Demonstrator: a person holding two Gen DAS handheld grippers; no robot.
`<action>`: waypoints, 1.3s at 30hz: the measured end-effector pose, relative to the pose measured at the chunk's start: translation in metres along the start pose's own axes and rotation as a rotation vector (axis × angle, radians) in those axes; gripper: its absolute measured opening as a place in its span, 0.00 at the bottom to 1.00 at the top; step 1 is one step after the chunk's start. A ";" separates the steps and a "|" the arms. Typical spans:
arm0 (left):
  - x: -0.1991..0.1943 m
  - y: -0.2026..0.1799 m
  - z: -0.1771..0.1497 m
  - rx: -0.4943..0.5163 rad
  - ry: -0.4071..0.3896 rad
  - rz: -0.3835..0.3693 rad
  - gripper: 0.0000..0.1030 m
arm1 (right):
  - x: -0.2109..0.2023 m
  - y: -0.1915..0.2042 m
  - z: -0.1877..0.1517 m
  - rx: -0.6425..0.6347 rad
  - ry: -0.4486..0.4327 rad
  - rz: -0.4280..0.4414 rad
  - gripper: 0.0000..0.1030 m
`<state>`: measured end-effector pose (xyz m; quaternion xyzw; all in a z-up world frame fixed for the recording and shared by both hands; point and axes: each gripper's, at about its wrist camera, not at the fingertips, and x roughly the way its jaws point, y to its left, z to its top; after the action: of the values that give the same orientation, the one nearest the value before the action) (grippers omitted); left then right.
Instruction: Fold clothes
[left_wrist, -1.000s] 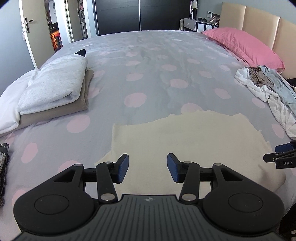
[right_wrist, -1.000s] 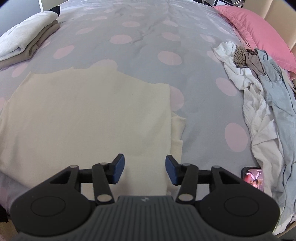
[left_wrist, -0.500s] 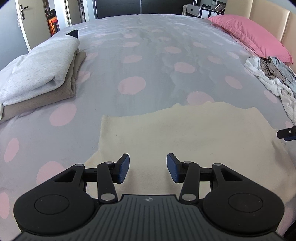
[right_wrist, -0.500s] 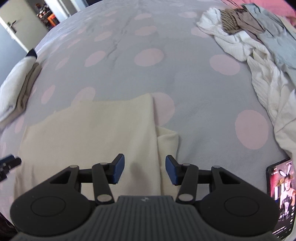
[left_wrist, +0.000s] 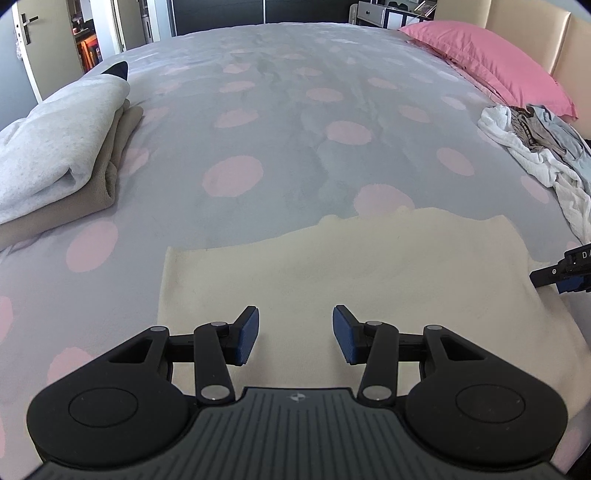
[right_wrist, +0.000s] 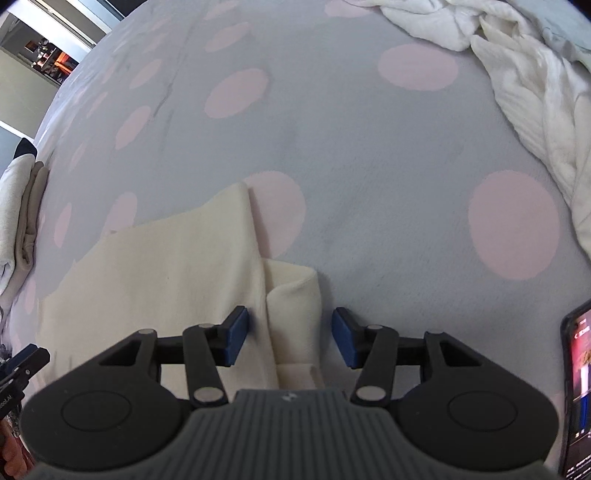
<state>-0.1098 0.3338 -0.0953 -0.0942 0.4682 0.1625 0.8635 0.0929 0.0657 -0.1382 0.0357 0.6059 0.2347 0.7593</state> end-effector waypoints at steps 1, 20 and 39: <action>0.000 0.000 -0.001 -0.002 0.001 0.002 0.42 | 0.001 0.002 -0.002 -0.015 -0.010 -0.008 0.55; -0.029 0.003 -0.010 -0.009 -0.070 -0.020 0.39 | -0.060 0.060 -0.024 -0.165 -0.112 0.096 0.15; -0.059 0.057 -0.024 -0.062 -0.121 -0.096 0.10 | -0.051 0.219 -0.018 -0.215 0.145 0.318 0.15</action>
<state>-0.1796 0.3676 -0.0601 -0.1332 0.4050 0.1409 0.8935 -0.0011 0.2354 -0.0223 0.0327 0.6171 0.4170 0.6665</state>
